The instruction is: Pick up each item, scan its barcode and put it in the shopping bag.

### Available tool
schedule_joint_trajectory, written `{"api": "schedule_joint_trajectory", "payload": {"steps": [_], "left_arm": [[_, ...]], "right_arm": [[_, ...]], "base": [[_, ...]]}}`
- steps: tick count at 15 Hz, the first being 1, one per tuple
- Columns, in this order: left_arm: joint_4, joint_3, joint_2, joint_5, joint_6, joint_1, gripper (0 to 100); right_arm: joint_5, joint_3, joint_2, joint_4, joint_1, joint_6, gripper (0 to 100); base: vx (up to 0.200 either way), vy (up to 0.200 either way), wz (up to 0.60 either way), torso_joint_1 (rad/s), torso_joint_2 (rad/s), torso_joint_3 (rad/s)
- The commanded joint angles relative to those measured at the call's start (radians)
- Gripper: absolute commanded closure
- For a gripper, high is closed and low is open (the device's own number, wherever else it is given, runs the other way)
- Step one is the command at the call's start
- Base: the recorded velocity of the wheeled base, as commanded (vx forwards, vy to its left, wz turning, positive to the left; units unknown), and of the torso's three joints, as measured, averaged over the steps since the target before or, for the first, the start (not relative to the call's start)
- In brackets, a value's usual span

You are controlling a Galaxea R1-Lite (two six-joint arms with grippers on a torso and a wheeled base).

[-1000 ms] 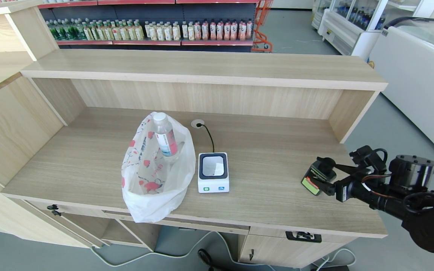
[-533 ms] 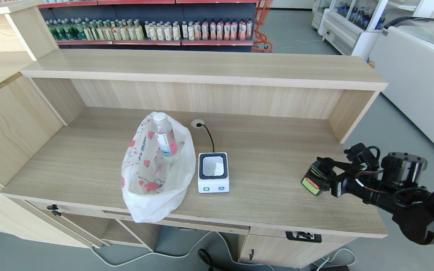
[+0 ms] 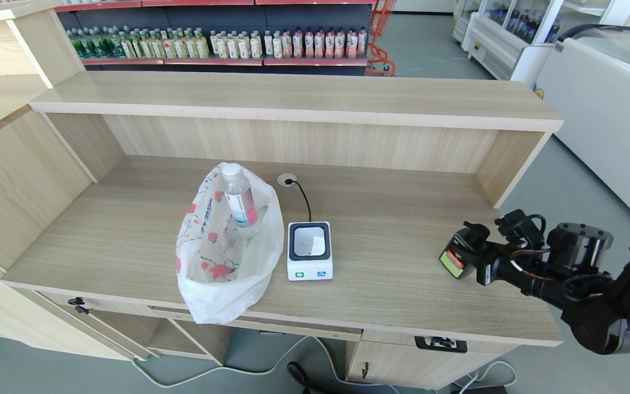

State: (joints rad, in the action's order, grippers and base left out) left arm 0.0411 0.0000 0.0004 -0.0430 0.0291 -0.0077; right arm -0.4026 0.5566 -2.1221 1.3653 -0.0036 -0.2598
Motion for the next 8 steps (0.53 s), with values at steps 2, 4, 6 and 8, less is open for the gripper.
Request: {"api": "schedule_joint_trajectory", "payload": {"steps": [2,4,6,8], "left_arm": [[0.0,0.0,0.0,0.0,0.0,0.0,0],[0.0,0.0,0.0,0.0,0.0,0.0,0],[0.0,0.0,0.0,0.0,0.0,0.0,0],[0.0,0.0,0.0,0.0,0.0,0.0,0]], "right_arm": [[0.002,-0.001,0.013,0.035,-0.004,-0.044,100],[0.001,-0.03,0.113,0.044,-0.033,-0.145,100],[-0.001,-0.121,0.306,0.001,-0.053,-0.188,100],[0.001,-0.221,0.47,-0.003,-0.053,-0.322,100]], "base": [[0.0,0.0,0.0,0.0,0.0,0.0],[0.0,0.0,0.0,0.0,0.0,0.0],[0.0,0.0,0.0,0.0,0.0,0.0],[0.0,0.0,0.0,0.0,0.0,0.0]]}}
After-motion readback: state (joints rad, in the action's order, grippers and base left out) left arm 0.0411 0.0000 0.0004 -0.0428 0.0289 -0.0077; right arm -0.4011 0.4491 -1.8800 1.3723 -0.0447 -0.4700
